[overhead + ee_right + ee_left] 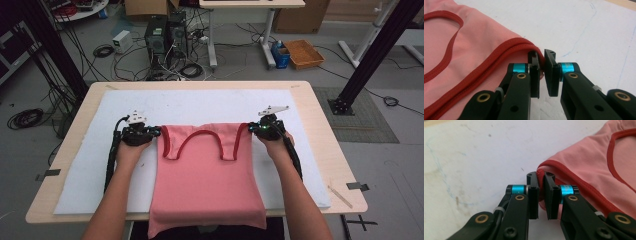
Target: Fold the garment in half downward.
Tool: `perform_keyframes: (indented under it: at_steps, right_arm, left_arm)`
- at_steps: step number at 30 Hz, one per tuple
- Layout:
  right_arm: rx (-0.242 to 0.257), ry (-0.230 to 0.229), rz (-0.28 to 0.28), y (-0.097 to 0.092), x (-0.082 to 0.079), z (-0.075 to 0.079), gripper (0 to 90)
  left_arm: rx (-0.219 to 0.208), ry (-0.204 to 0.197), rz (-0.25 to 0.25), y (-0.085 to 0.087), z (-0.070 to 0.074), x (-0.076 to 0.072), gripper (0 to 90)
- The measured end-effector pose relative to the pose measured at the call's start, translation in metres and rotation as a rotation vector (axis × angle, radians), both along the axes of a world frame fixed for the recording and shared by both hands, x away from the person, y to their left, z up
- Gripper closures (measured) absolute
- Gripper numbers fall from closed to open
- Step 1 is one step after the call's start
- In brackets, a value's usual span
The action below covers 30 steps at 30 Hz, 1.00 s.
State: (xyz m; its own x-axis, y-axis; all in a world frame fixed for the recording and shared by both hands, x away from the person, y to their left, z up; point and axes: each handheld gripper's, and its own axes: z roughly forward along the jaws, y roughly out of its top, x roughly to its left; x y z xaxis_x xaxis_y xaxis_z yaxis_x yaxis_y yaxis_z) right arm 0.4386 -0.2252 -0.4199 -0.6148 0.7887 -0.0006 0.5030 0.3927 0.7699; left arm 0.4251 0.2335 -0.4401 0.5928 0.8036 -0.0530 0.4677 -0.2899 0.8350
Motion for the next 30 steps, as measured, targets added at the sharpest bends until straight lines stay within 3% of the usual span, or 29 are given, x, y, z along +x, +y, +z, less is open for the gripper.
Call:
perform_keyframes:
  at_steps: [4,5,6,8,12,14,16,21,24,28,30]
  right_arm:
    - [0.013,0.02,-0.021,-0.004,0.006,-0.005,83.9]
    - [0.015,0.023,-0.027,-0.005,0.008,-0.005,83.9]
    - [0.018,0.025,-0.029,-0.006,0.009,-0.006,83.9]
    - [0.021,0.025,-0.039,-0.006,0.013,-0.005,83.9]
    - [-0.004,0.022,-0.044,-0.002,0.023,0.0,83.9]
    - [-0.002,0.025,-0.047,0.0,0.028,0.005,83.9]
    - [0.0,0.016,-0.047,0.003,0.033,0.01,83.8]
    - [-0.009,0.0,-0.058,0.01,0.045,0.023,83.9]
    - [-0.006,0.005,-0.077,0.012,0.051,0.028,83.8]
    - [-0.009,-0.002,-0.07,0.011,0.051,0.031,83.8]
    - [-0.008,0.0,-0.066,0.011,0.051,0.03,83.8]
  left_arm:
    - [0.024,0.003,0.002,-0.002,0.004,0.01,82.8]
    - [0.011,-0.007,0.01,-0.003,0.004,0.012,82.8]
    - [0.003,0.01,0.01,-0.003,0.004,0.016,82.8]
    - [0.037,0.026,0.009,-0.005,0.004,0.022,82.8]
    - [0.064,0.026,0.024,-0.007,0.005,0.032,82.9]
    - [0.111,0.047,0.022,-0.007,0.007,0.037,82.9]
    - [0.091,0.037,0.036,-0.005,0.01,0.04,82.9]
    - [0.113,0.028,0.044,-0.005,0.022,0.051,82.9]
    - [0.091,0.002,0.047,-0.002,0.029,0.052,82.8]
    - [0.062,0.017,0.034,0.005,0.028,0.05,82.8]
    - [0.044,0.002,0.029,0.007,0.028,0.048,82.8]
